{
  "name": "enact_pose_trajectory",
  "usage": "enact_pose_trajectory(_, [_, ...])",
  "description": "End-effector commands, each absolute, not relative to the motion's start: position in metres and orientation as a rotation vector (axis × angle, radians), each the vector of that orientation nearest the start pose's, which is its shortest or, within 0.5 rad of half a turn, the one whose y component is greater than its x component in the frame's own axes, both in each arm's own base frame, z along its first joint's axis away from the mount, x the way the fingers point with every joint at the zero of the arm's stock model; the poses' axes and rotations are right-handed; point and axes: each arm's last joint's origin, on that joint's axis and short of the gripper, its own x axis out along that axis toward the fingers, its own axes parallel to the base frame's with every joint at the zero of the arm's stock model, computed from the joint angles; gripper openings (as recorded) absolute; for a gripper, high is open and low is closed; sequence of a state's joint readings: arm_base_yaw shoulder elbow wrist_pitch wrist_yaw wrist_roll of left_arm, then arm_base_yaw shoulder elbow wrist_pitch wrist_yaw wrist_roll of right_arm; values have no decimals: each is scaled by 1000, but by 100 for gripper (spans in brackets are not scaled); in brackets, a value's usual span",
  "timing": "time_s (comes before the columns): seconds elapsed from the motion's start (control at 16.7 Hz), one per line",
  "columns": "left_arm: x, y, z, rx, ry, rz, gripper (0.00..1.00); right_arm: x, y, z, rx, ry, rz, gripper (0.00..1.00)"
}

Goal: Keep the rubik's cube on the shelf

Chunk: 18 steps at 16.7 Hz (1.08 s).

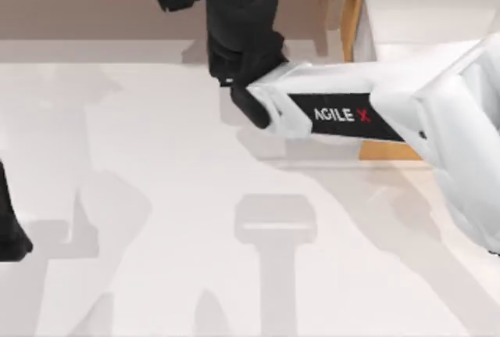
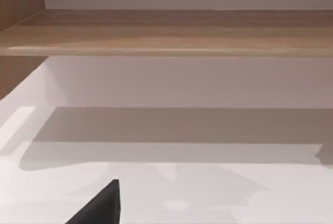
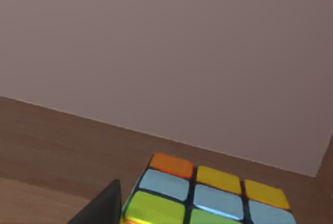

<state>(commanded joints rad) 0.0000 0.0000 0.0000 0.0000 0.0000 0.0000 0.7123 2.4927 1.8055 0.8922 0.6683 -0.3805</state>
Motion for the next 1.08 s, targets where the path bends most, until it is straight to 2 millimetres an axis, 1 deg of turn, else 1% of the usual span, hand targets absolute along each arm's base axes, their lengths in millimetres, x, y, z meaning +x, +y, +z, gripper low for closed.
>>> enact_pose_trajectory(0.18, [106,-1,160,0,0,0,100,398,336,159,-435,-215,76,100])
enact_pose_trajectory(0.3, [106,-1,160,0,0,0,100,376,318,150,-567,-237,97,100])
enact_pose_trajectory(0.42, [106,-1,160,0,0,0,100,352,296,137,-708,-251,121,100])
enact_pose_trajectory(0.66, [106,-1,160,0,0,0,100,299,242,108,-1000,-250,179,100])
enact_pose_trajectory(0.84, [106,-1,160,0,0,0,100,264,196,93,-1200,-225,211,100])
enact_pose_trajectory(0.96, [106,-1,160,0,0,0,100,246,164,87,-1315,-192,206,100])
enact_pose_trajectory(1.08, [106,-1,160,0,0,0,100,236,133,86,-1413,-144,169,100])
